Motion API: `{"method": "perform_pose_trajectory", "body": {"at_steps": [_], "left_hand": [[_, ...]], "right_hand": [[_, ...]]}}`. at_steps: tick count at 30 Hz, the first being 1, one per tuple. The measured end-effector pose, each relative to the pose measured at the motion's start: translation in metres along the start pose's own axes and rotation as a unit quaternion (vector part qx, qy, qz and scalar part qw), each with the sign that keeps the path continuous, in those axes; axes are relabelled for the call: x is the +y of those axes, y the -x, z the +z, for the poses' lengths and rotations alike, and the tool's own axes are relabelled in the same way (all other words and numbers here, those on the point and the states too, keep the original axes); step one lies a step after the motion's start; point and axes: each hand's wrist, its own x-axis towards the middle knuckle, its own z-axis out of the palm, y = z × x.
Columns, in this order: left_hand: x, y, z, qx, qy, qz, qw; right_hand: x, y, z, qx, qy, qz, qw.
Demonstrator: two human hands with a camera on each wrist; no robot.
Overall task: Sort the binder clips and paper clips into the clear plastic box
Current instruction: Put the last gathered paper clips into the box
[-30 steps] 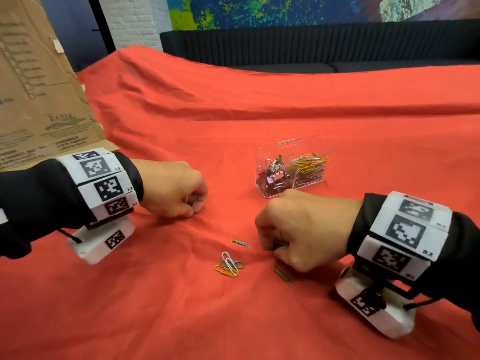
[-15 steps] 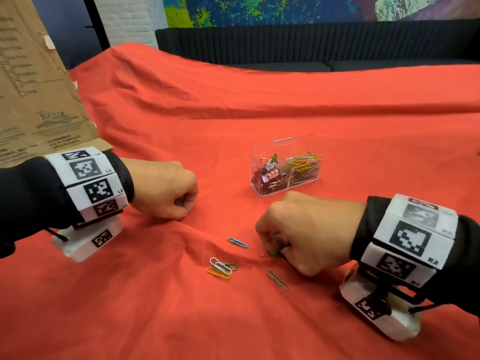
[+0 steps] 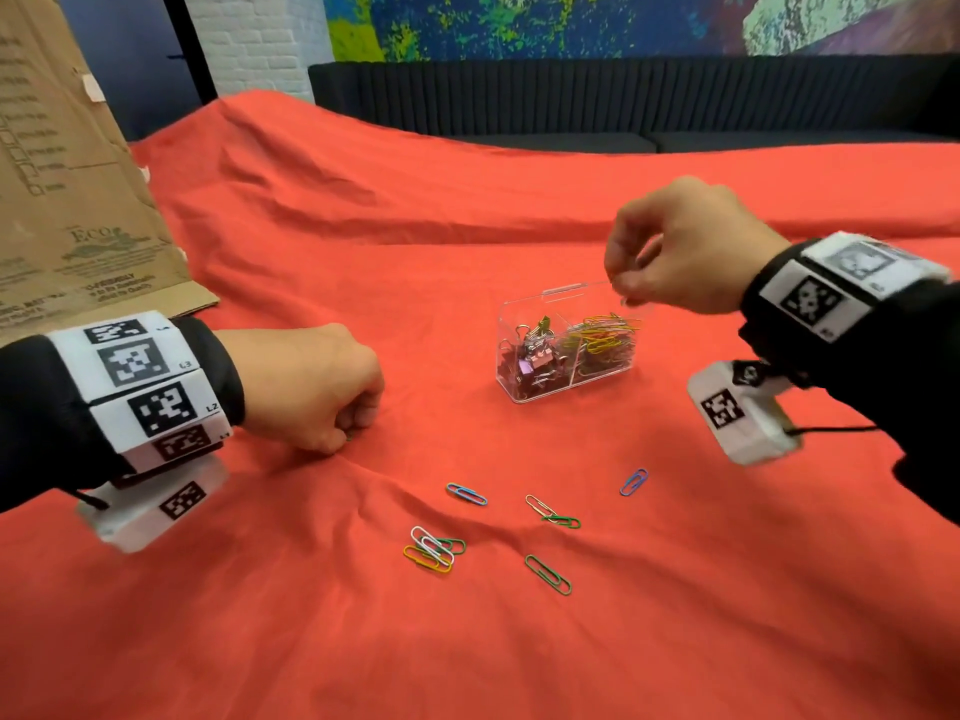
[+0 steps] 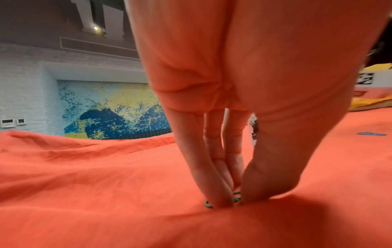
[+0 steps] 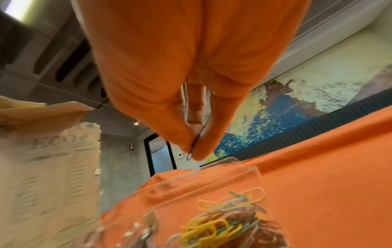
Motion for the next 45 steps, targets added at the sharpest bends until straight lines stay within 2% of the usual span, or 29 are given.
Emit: {"method": "perform_pose_trajectory", "body": {"at_steps": [2,4,10,15,17,19,21,23,28,33,36,39,41,45], "left_hand": [[0.001,-0.002,0.0,-0.007,0.008,-0.006,1.0],[0.002,-0.003,0.001,-0.013,0.008,-0.011,1.0],[-0.002,-0.001,0.002,-0.015,0.035,-0.006,0.999],[-0.011,0.0,-0.002,-0.024,0.085,0.015,0.996],[-0.013,0.0,0.001,-0.006,0.059,0.013,0.998],[-0.015,0.0,0.002,0.012,0.025,-0.004,1.0],[-0.017,0.002,0.001,0.013,0.01,-0.01,1.0],[-0.017,0.005,-0.001,0.002,0.004,0.001,1.0],[-0.014,0.01,0.001,-0.017,-0.019,0.031,0.999],[-0.019,0.01,0.002,-0.038,0.036,0.053,0.997],[-0.007,0.009,-0.006,0.03,0.09,0.084,0.992],[0.028,0.001,-0.01,0.101,0.159,0.13,0.973],[0.051,-0.007,-0.008,0.101,0.187,0.158,0.964],[0.066,-0.019,-0.004,0.08,0.132,0.197,0.968]], "right_hand": [[0.007,-0.01,0.007,0.043,-0.027,0.027,0.998],[0.013,-0.014,0.017,0.056,-0.033,0.037,0.997],[0.02,-0.009,0.025,0.051,-0.03,0.045,0.997],[0.014,0.005,0.01,0.069,-0.025,0.011,0.997],[0.005,0.02,0.007,0.014,-0.016,-0.035,0.999],[-0.006,0.041,0.01,-0.104,-0.004,-0.083,0.991],[-0.016,0.062,0.018,-0.231,0.027,-0.106,0.967],[-0.022,0.078,0.025,-0.299,0.06,-0.126,0.944],[-0.028,0.086,0.033,-0.315,0.116,-0.139,0.932],[-0.034,0.085,0.034,-0.333,0.099,-0.135,0.928],[-0.043,0.079,0.033,-0.297,0.055,-0.139,0.943],[-0.056,0.078,0.042,-0.278,0.019,-0.151,0.949],[-0.062,0.08,0.048,-0.284,0.025,-0.165,0.944],[-0.066,0.086,0.042,-0.319,0.061,-0.185,0.928]]}}
